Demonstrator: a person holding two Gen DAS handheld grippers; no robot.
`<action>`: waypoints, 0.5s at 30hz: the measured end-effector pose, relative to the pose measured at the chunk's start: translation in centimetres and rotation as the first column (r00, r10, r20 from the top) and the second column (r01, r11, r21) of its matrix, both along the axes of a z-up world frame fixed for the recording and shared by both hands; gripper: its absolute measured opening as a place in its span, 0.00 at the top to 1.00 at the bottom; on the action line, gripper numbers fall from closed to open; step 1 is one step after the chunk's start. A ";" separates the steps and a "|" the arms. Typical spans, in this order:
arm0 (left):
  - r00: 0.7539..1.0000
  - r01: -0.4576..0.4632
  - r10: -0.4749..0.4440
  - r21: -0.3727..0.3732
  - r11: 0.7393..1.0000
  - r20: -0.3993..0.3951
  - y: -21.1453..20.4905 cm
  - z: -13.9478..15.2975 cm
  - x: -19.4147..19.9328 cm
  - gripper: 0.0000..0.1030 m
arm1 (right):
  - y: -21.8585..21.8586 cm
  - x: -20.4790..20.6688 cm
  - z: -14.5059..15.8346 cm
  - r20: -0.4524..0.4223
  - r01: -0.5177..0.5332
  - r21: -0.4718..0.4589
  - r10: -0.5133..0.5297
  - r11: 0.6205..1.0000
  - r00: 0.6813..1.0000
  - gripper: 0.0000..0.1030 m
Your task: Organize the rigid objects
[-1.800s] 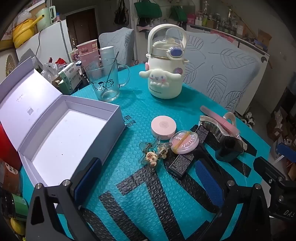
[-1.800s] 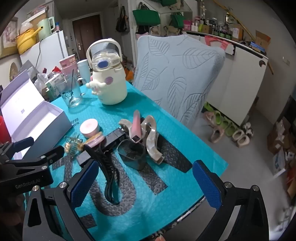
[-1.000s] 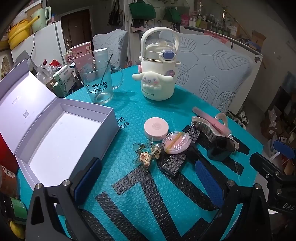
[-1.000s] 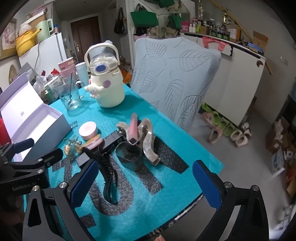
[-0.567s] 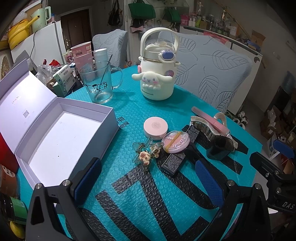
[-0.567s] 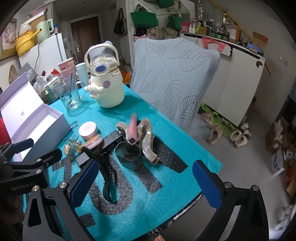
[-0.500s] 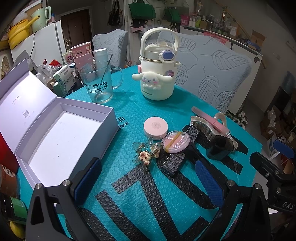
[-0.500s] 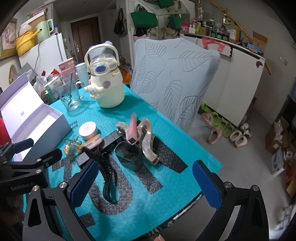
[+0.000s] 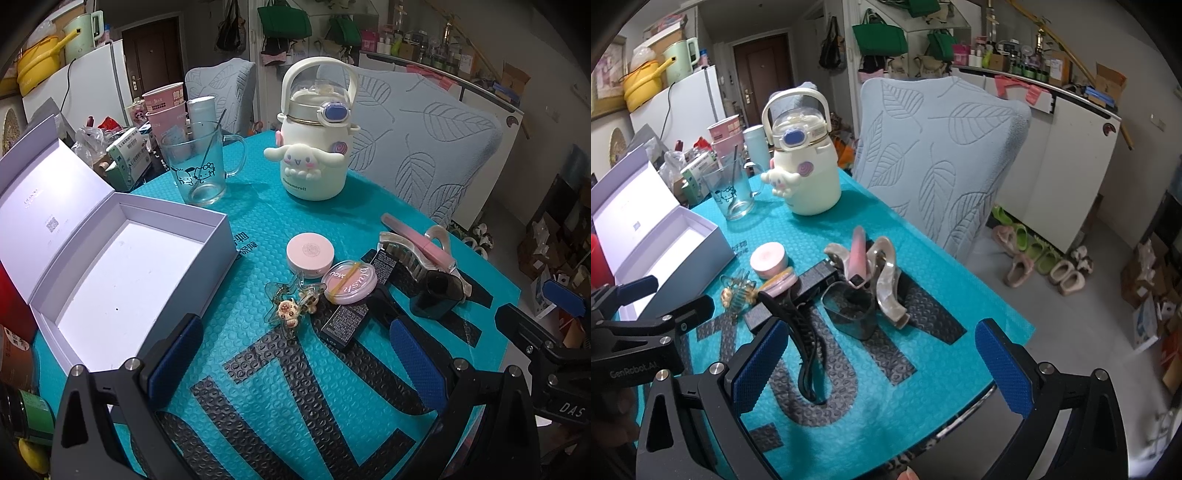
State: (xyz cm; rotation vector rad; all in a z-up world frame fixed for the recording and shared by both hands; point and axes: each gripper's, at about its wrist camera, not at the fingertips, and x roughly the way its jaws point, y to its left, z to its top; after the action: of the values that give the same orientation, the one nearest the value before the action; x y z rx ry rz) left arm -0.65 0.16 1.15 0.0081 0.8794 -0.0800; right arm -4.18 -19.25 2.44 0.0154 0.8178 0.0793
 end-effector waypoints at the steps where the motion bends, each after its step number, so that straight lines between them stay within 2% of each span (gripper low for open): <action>1: 1.000 0.000 0.000 0.000 1.000 0.000 0.0 0.0 0.0 0.00 | 0.0 0.0 0.0 0.000 0.000 0.000 0.000 1.000 1.000 0.00; 15: 1.000 0.000 0.000 -0.002 1.000 0.003 -0.1 0.1 -0.3 0.00 | 0.2 -0.2 0.3 0.005 -0.003 -0.001 0.003 1.000 1.000 0.00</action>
State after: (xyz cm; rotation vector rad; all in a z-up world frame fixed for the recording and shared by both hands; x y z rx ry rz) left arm -0.91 0.10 1.24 0.0066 0.8759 -0.0806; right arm -4.40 -19.01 2.73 0.0134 0.8128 0.0814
